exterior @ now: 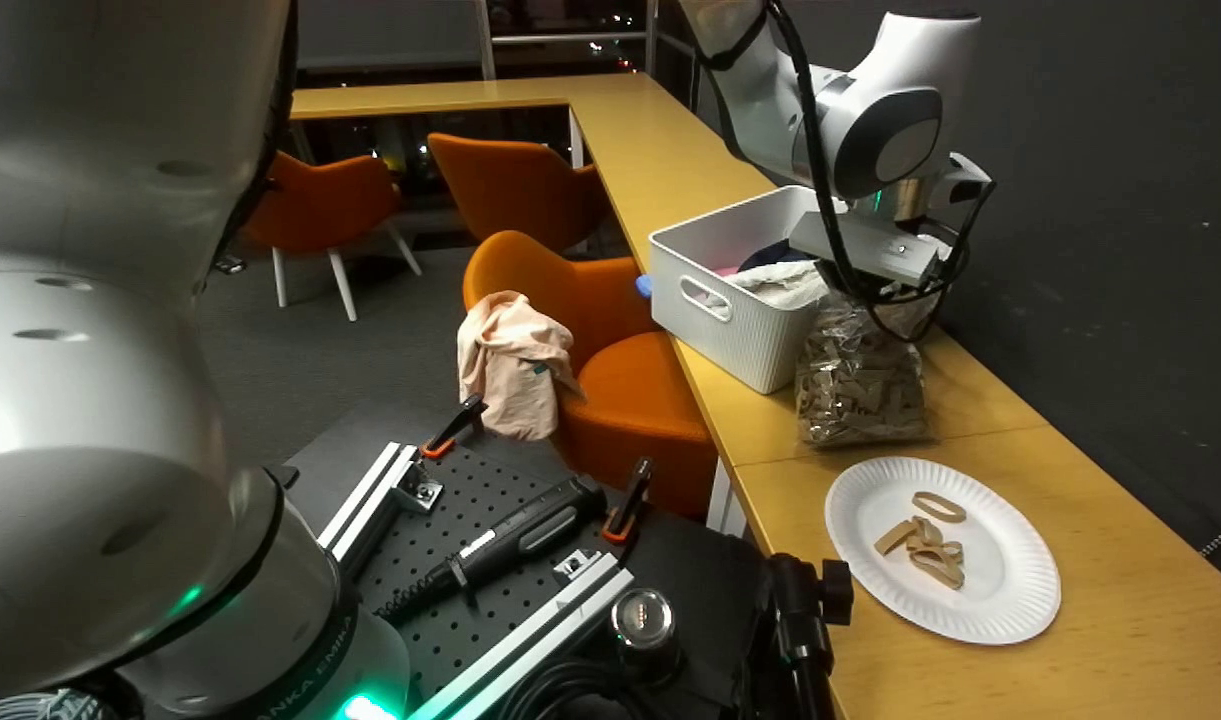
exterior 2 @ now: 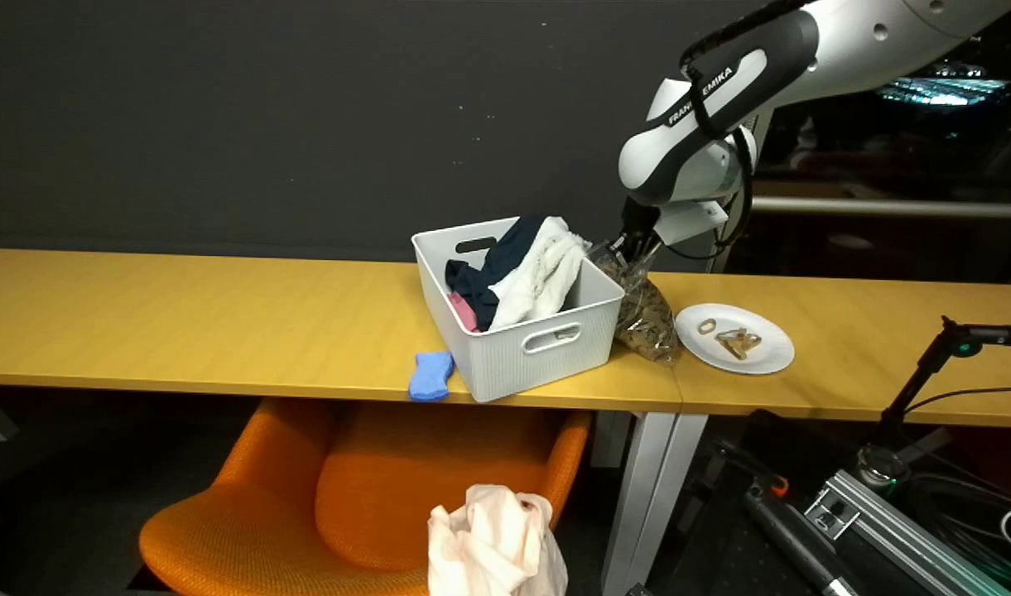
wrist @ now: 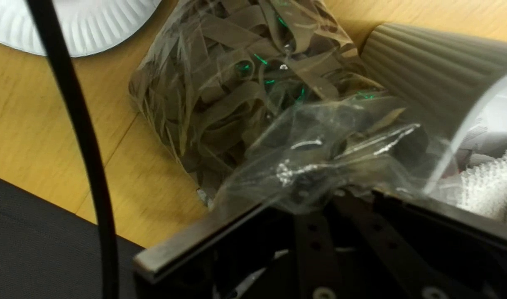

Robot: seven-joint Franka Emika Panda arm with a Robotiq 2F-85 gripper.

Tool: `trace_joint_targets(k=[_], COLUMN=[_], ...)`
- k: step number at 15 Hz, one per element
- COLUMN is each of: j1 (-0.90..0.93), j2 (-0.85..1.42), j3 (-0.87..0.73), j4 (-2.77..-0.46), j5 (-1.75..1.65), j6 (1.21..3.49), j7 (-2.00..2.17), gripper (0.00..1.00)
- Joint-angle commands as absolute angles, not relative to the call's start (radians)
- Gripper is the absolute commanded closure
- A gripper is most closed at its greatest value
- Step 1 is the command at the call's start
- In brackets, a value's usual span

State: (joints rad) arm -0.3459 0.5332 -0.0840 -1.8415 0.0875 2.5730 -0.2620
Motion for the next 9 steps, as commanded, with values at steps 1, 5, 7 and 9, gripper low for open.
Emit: trace_joint_targets(k=[1, 5, 7, 9], j1=[-0.372, -0.381, -0.378, -0.375], j2=[0.536, 0.546, 0.555, 0.567], j3=[-0.072, -0.074, -0.074, -0.074], j4=[-1.826, -1.824, -1.819, -1.813], j5=[0.111, 0.11, 0.108, 0.105], j6=[2.559, 2.559, 2.559, 2.56], j7=[-0.297, -0.295, -0.29, -0.286], gripper=[0.88, 0.78, 0.78, 0.79])
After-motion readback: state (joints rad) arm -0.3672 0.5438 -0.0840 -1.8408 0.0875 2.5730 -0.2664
